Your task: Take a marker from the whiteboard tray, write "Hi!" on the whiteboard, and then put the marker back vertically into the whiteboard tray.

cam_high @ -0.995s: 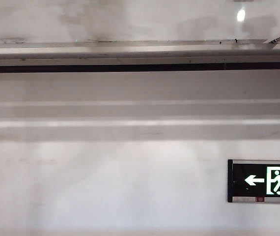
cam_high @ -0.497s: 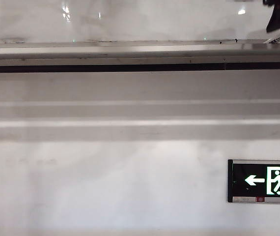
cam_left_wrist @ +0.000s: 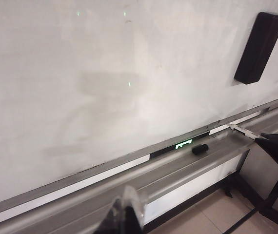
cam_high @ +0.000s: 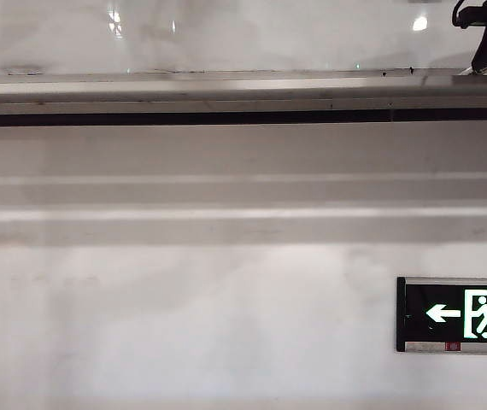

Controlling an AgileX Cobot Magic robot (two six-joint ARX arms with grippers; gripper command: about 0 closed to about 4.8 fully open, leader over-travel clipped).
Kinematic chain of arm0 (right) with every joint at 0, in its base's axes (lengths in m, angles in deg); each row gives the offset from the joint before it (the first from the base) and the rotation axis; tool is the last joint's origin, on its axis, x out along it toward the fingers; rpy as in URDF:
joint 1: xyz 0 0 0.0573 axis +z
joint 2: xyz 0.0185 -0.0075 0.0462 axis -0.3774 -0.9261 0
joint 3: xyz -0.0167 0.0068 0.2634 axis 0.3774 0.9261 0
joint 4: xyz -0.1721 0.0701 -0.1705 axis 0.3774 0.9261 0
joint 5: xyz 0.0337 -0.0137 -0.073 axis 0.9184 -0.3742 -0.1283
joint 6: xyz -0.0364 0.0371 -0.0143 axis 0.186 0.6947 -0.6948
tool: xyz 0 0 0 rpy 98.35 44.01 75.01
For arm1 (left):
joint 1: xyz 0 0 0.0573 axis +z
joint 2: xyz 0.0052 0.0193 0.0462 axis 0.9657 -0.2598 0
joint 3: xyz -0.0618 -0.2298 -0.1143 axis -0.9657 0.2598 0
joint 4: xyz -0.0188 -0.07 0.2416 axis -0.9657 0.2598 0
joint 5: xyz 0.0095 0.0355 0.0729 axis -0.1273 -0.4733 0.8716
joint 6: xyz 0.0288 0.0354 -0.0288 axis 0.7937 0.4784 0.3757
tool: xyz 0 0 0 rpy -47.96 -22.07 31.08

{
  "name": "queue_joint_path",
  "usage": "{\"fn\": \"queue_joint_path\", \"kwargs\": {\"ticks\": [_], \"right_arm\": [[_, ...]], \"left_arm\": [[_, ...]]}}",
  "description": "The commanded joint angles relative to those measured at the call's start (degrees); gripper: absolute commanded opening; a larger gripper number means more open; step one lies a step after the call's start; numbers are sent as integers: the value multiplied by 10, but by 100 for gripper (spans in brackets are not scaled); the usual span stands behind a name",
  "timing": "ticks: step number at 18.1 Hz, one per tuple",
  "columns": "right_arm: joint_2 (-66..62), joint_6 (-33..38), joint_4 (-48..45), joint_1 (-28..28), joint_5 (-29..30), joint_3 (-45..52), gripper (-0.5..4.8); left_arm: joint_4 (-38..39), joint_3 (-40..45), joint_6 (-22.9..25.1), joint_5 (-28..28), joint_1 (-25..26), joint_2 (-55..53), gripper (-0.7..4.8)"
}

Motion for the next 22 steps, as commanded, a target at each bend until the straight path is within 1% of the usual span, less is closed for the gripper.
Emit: {"fn": "queue_joint_path", "kwargs": {"ticks": [1, 3, 4, 8, 13, 14, 16, 17, 18, 19, 22], "right_arm": [[2, 0, 7, 0, 0, -3, 100], [2, 0, 15, 0, 0, -3, 33], [3, 0, 14, 0, 0, -3, 17], [25, 0, 31, 1, 0, -4, 16], [131, 0, 141, 2, 5, -5, 8], [154, 0, 158, 2, 18, -5, 8], [205, 3, 167, 2, 78, -8, 8], [223, 25, 162, 8, 83, -12, 0], [231, 43, 163, 24, 82, -28, -5], [231, 45, 166, 53, 68, -58, -5], [206, 44, 164, 130, 0, -130, -5]], "left_arm": [[-10, -3, 0, -4, 0, 2, -5], [-10, -3, 0, -4, 0, 2, -5], [-10, -3, 0, -4, 0, 2, -5], [-9, -3, 0, -4, 0, 2, -5], [-10, -3, 0, -5, 0, 2, -5], [-10, -3, 0, -4, 0, 2, -5], [-23, -3, 0, -5, 0, 2, -5], [-28, -4, 0, -5, 0, 3, -5], [-34, -5, 0, -5, 0, 2, -5], [-36, -5, 0, -5, 0, 2, -5], [-35, -5, 0, -5, 0, 3, -5]]}}
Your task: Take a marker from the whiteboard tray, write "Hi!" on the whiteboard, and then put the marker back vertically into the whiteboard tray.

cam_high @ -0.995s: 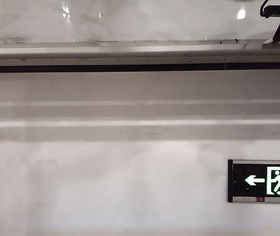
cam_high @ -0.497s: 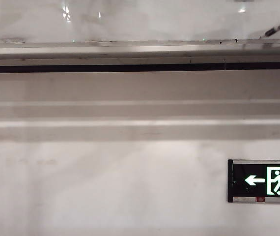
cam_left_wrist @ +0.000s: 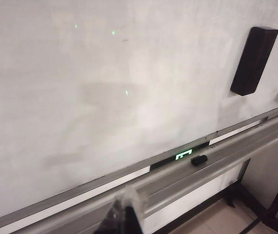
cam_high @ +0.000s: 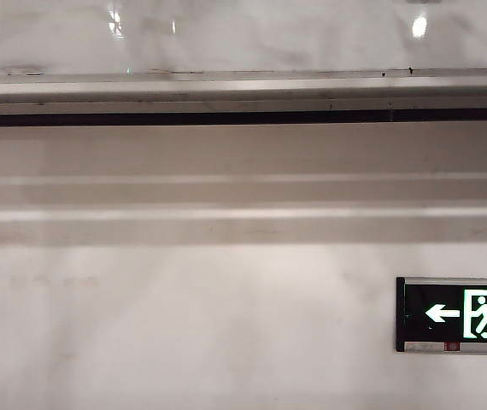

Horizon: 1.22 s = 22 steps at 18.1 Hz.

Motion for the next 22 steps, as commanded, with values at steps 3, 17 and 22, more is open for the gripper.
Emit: {"fn": "queue_joint_path", "kwargs": {"ticks": [3, 17, 22], "right_arm": [[-74, 3, 0, 133, -135, -132, -6], [-381, -118, -21, 377, -381, -419, -5], [-390, -114, -37, 377, -417, -419, -5]], "left_arm": [[-15, -5, 0, -5, 0, 2, -5], [-20, -5, 0, -5, 0, 3, -5], [-20, -5, 0, -5, 0, 6, -5]]}}
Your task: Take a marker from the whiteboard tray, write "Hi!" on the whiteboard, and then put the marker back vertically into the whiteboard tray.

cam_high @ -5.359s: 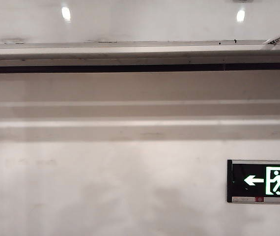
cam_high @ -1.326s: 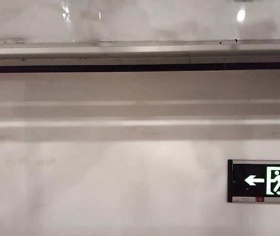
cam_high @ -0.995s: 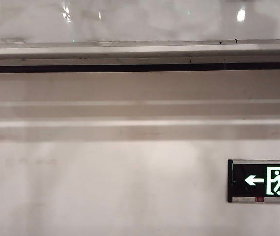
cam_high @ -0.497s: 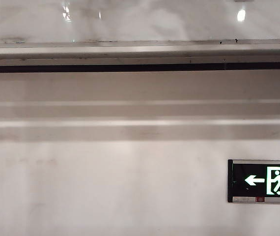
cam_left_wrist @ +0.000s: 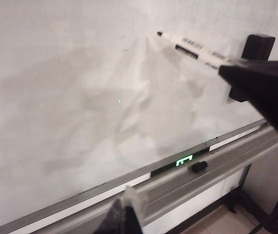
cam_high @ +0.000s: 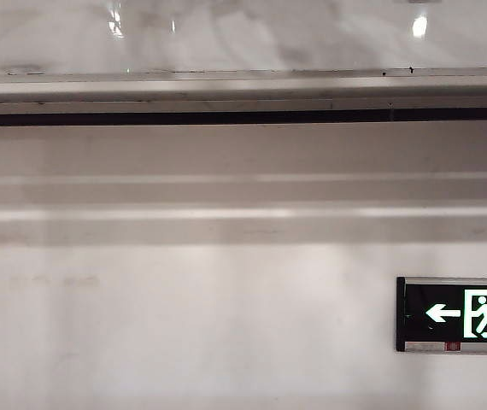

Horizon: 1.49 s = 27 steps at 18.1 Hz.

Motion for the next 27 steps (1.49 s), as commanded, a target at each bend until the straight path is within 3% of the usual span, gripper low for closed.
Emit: {"fn": "queue_joint_path", "kwargs": {"ticks": [1, 19, 27], "right_arm": [[3, 3, -30, 1, -29, -4, -5], [-34, -3, -86, -21, -23, -4, -5], [-33, 2, -4, -20, -25, -4, -5]], "left_arm": [[-8, -4, 0, -4, 0, 4, -5], [-7, -4, 0, -15, 0, 8, -5], [-7, -4, 0, -15, 0, 8, -5]]}}
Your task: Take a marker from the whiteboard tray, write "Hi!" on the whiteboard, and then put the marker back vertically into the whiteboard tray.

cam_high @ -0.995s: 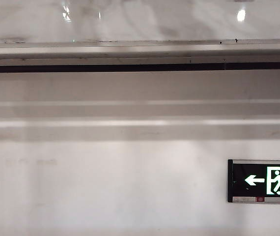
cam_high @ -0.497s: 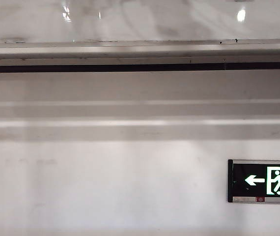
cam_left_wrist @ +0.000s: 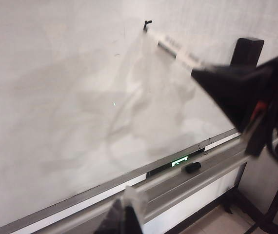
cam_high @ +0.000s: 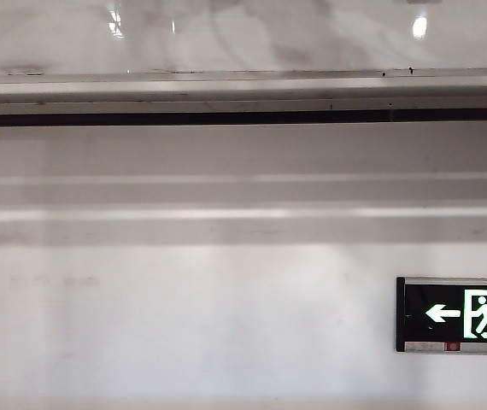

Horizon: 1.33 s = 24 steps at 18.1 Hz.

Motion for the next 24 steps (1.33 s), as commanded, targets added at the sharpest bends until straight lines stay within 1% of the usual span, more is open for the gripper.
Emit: {"fn": "queue_joint_path", "kwargs": {"ticks": [1, 9, 12, 14, 18, 19, 24], "right_arm": [[0, 6, 41, 1, -8, -3, -5], [0, 49, 126, 1, -8, -3, -5], [11, 47, 125, 3, 1, -8, -5], [30, 42, 120, 15, 7, -9, -5], [40, -18, 79, 19, 14, -8, -6], [40, -20, 74, 13, 24, -8, -5], [33, -19, 70, 2, 31, -8, -5]], "left_arm": [[-7, -4, 0, -3, 0, 2, -5], [-7, -4, 0, -4, 0, 2, -5], [-7, -4, 0, -4, 0, 2, -5], [-7, -4, 0, -4, 0, 2, -5], [-7, -4, 0, -4, 0, 1, -5], [-7, -4, 0, -4, 0, 2, -5], [-7, -4, 0, -4, 0, 2, -5]]}}
